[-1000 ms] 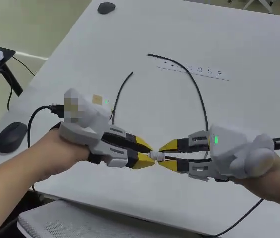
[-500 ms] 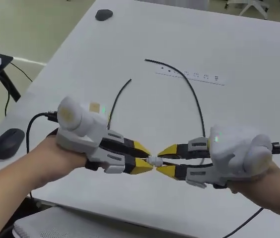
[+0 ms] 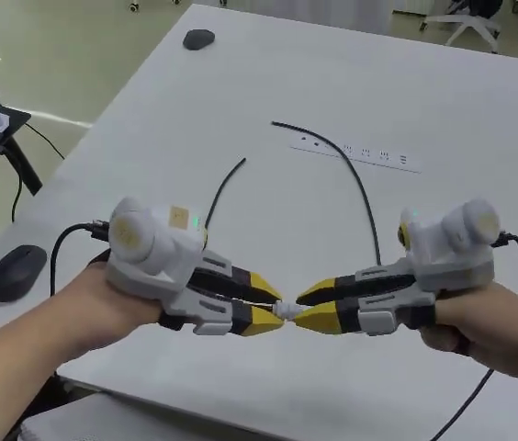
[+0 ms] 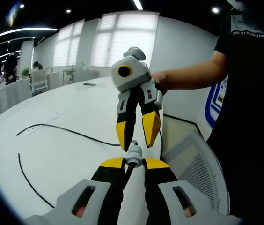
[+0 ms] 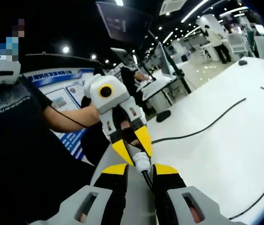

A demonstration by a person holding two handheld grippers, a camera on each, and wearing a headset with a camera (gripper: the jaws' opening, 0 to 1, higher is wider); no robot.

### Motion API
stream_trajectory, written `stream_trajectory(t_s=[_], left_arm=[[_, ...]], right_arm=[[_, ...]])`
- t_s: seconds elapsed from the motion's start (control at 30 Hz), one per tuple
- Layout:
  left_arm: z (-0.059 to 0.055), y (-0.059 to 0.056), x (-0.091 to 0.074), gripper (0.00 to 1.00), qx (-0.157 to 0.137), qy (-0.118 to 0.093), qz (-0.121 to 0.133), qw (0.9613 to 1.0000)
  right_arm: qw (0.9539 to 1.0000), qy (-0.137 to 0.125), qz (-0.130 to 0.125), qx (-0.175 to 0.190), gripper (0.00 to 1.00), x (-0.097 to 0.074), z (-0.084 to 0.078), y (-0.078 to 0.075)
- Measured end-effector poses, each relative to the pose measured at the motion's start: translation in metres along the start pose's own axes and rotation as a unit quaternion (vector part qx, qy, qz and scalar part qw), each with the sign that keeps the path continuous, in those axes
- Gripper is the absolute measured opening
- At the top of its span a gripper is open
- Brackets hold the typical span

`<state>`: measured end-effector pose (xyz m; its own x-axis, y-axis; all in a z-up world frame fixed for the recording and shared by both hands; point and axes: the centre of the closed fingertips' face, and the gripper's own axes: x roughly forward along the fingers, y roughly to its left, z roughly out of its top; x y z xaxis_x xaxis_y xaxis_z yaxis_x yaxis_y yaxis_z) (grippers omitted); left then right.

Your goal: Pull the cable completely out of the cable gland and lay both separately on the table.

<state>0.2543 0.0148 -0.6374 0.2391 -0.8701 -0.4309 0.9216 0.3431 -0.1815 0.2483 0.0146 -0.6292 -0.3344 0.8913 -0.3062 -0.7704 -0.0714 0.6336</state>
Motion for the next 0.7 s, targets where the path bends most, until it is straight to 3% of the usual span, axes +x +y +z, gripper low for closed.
stream_trajectory(t_s=[0.13, 0.3, 0.47, 0.7], left_arm=[[0.0008, -0.0003, -0.0006, 0.15, 0.007, -0.001, -0.002, 1.0], [-0.0007, 0.0008, -0.0005, 0.15, 0.011, 0.0, -0.005, 0.9999], [-0.0003, 0.0002, 0.0006, 0.15, 0.016, 0.002, -0.004, 0.9999], [-0.0007, 0.0026, 0.0005, 0.15, 0.011, 0.006, -0.001, 0.9999]], right_arm=[[0.9999, 0.013, 0.005, 0.004, 0.15, 0.0033, -0.0066, 0.0], [0.9996, -0.011, 0.016, 0.021, 0.11, 0.0036, -0.0036, 0.0003], [0.9993, -0.009, 0.023, 0.027, 0.09, 0.0022, -0.0051, 0.0013], [0.9999, 0.0, 0.006, -0.012, 0.08, 0.0031, -0.0044, 0.0001]])
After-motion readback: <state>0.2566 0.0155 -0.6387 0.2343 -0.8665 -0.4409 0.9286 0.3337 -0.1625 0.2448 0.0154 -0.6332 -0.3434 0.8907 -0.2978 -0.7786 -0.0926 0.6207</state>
